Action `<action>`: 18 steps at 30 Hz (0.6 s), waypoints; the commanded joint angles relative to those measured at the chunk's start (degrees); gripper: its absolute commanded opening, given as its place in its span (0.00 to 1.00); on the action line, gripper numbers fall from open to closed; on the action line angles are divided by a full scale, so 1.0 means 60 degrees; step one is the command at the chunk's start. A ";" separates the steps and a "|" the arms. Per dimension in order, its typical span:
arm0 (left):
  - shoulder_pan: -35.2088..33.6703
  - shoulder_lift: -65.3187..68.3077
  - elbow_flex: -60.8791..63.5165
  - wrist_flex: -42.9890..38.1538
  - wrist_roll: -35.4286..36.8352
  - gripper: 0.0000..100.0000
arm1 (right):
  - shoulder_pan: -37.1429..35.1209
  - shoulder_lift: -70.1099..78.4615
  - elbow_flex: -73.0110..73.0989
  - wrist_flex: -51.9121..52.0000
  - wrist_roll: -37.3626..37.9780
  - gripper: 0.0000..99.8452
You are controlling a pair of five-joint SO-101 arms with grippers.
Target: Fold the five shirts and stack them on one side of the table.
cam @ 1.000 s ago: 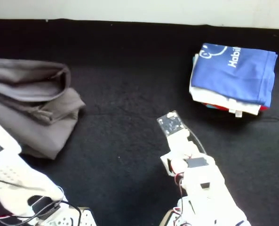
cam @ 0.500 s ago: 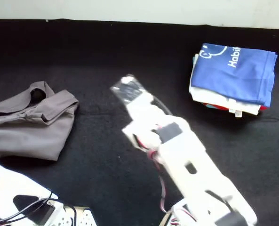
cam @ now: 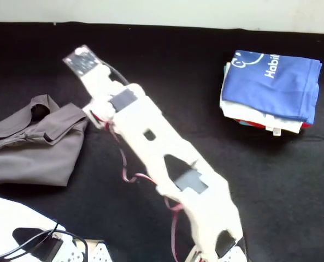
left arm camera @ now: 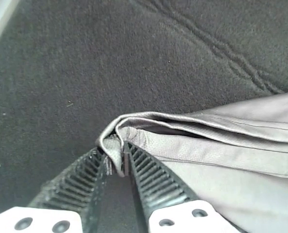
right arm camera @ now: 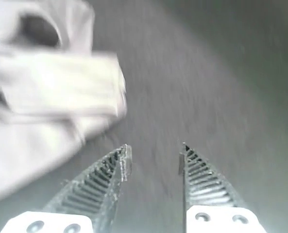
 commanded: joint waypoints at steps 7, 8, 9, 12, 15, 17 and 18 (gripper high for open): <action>-0.0183 -0.0051 -0.0081 -0.0176 -0.0088 0.01 | -0.1018 0.5223 -0.7407 -0.0740 -0.0117 0.16; -0.0198 -0.0051 -0.0081 -0.0176 -0.0088 0.01 | -0.1062 0.5663 -0.7758 -0.0799 -0.0117 0.16; -0.0212 -0.0051 -0.0081 -0.0176 -0.0088 0.01 | -0.1092 0.6000 -0.7993 -0.0799 -0.0103 0.16; -0.0256 -0.0051 -0.0081 -0.0176 -0.0088 0.01 | -0.1092 0.6689 -0.8183 -0.0799 -0.0073 0.16; -0.0271 -0.0051 -0.0081 -0.0176 -0.0088 0.01 | -0.1062 0.7070 -0.8168 -0.0799 -0.0059 0.16; -0.0271 -0.0081 -0.0081 -0.0176 -0.0088 0.01 | -0.1062 0.7216 -0.8168 -0.0799 -0.0044 0.16; -0.0271 -0.0095 -0.0081 -0.0176 -0.0088 0.01 | -0.1048 0.7289 -0.8168 -0.0799 -0.0044 0.16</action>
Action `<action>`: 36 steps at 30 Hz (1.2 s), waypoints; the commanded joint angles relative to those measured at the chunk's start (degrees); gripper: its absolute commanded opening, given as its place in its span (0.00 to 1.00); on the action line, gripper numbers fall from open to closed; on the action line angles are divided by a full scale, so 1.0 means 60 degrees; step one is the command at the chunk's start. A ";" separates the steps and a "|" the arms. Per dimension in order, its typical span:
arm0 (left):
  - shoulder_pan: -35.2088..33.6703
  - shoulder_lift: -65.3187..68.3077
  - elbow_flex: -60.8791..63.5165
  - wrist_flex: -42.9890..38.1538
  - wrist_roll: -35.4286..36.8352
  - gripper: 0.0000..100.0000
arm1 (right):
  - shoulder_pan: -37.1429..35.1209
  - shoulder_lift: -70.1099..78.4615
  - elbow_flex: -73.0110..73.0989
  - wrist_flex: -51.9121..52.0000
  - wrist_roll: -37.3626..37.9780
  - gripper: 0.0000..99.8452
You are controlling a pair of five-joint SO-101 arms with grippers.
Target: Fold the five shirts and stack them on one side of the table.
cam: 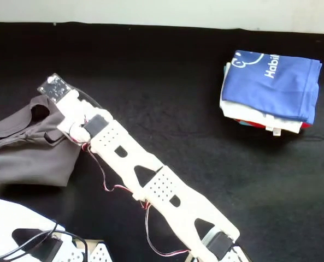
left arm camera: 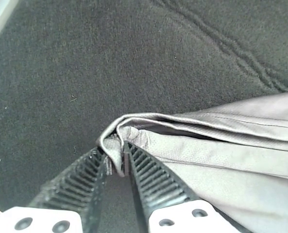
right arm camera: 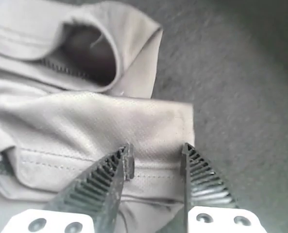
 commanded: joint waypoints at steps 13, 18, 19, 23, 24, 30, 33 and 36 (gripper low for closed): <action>-0.0110 -0.0110 -0.0081 -0.0176 -0.0088 0.01 | 0.0256 -0.0007 -0.0579 -0.0081 0.0015 0.01; 0.0095 -0.0081 -0.0007 0.0469 -0.0088 0.01 | 0.0886 -0.0198 -0.1634 0.0681 0.0015 0.01; 0.0212 -0.0051 0.0037 0.0703 -0.0059 0.01 | 0.1033 -0.0300 -0.1941 0.1062 0.0015 0.01; 0.0652 0.0081 0.0886 0.0835 -0.0029 0.01 | 0.1795 -0.0799 -0.2821 0.2879 0.0249 0.01; 0.0784 0.0095 0.1150 0.0835 -0.0029 0.01 | 0.2029 -0.1018 -0.2894 0.3289 0.0542 0.01; 0.1956 0.0066 0.2513 0.0879 0.0908 0.01 | 0.3612 -0.2440 -0.2879 0.5267 0.1245 0.01; 0.2806 -0.0403 0.3348 0.0894 0.1538 0.01 | 0.4286 -0.3187 -0.2879 0.5780 0.1275 0.01; 0.3949 -0.1766 0.4535 0.0894 0.2227 0.01 | 0.4813 -0.3905 -0.2879 0.6103 0.1289 0.01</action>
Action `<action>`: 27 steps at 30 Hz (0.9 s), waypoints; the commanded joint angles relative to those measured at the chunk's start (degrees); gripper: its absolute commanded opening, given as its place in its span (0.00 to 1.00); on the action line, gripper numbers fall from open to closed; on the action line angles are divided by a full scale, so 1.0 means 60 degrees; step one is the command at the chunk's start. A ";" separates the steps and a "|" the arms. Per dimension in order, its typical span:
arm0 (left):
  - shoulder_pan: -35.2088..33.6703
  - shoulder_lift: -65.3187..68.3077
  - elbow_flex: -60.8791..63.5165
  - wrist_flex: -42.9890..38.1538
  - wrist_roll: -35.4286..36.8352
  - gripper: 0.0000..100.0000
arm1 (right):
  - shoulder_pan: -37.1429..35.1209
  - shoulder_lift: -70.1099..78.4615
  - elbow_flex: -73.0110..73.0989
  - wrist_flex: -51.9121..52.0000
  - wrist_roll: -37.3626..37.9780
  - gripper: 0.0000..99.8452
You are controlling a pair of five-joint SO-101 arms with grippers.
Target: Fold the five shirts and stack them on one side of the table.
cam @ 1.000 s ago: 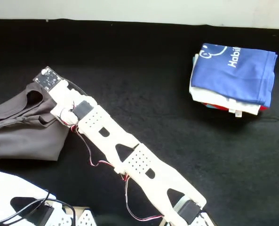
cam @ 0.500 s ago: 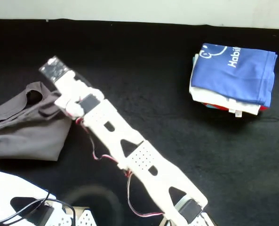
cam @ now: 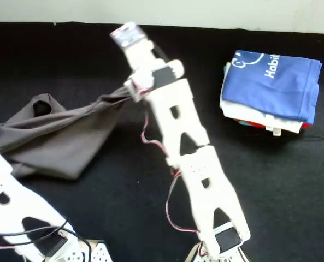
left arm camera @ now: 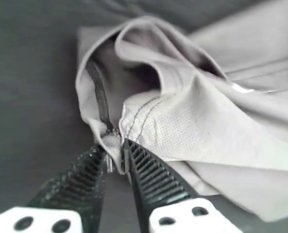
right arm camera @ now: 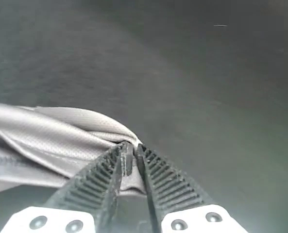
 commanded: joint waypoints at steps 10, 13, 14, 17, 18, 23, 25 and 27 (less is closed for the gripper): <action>0.5297 -0.7729 0.1824 -0.0044 0.1231 0.01 | 0.2352 -0.3612 -0.1194 0.0418 0.0103 0.01; 0.5663 -0.8696 0.1575 -0.0557 0.1231 0.01 | 0.2908 -0.4623 -0.1194 0.0403 0.0308 0.01; 0.5663 -0.8930 0.1502 -0.0762 0.1231 0.01 | 0.3040 -0.4960 -0.1194 0.0403 0.0557 0.01; 0.5648 -0.9531 0.1311 -0.1245 0.1231 0.01 | 0.3333 -0.5927 -0.1194 0.0388 0.1128 0.01; 0.5648 -0.9722 0.1297 -0.1392 0.1231 0.01 | 0.3377 -0.6220 -0.1194 0.0315 0.1201 0.01; 0.5648 -1.0410 0.1297 -0.2007 0.1231 0.01 | 0.3451 -0.7582 -0.1194 -0.0388 0.1231 0.01; 0.5648 -1.0645 0.1297 -0.2139 0.1245 0.01 | 0.3451 -0.7978 -0.1194 -0.0593 0.1231 0.01; 0.5663 -1.0894 0.1297 -0.2212 0.1245 0.01 | 0.3436 -0.8330 -0.1194 -0.0725 0.1231 0.01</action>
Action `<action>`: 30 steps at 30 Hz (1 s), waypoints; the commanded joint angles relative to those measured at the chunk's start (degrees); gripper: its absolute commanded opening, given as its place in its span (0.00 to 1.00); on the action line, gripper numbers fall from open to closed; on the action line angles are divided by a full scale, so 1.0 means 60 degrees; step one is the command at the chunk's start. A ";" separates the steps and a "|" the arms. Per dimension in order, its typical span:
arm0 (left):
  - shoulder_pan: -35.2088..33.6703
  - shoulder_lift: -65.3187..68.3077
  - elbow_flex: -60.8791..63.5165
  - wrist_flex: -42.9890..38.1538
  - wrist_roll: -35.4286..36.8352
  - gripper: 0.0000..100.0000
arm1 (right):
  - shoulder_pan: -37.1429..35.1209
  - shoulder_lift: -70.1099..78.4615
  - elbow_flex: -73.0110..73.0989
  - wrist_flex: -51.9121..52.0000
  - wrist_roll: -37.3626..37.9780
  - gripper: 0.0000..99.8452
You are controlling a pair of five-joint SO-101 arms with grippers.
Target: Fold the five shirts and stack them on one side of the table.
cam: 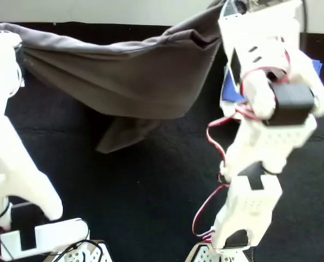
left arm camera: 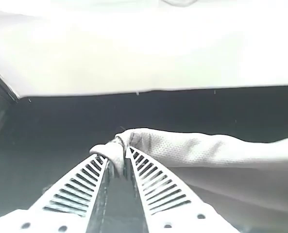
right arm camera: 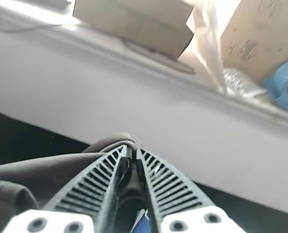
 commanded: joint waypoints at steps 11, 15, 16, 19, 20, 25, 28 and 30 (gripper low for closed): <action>0.0095 -0.0945 0.0784 -0.0278 0.0103 0.01 | 0.0095 -0.1590 -0.0696 -0.0256 0.0059 0.01; 0.0095 -0.0549 0.2674 -0.0220 0.0103 0.01 | 0.0037 -0.0930 0.0242 0.0901 0.0044 0.01; 0.0095 -0.0403 0.3216 -0.0249 0.0103 0.01 | -0.0066 -0.0681 0.0476 0.1209 0.0044 0.01; 0.0095 0.0212 0.4886 -0.0278 0.0103 0.01 | -0.0212 0.0330 0.1062 0.1780 0.0044 0.01; 0.0095 0.0462 0.5385 -0.0278 0.0088 0.01 | -0.0212 0.0696 0.1253 0.1766 0.0044 0.01; 0.0081 0.1766 0.6967 -0.0205 0.0059 0.01 | -0.0212 0.2220 0.1927 0.1766 0.0044 0.01; -0.0007 0.2278 0.7421 -0.0205 0.0059 0.01 | -0.0227 0.2484 0.2029 0.1780 0.0044 0.01; -0.0007 0.2498 0.7582 -0.0059 0.0059 0.01 | -0.0227 0.2454 0.2044 0.1795 0.0029 0.01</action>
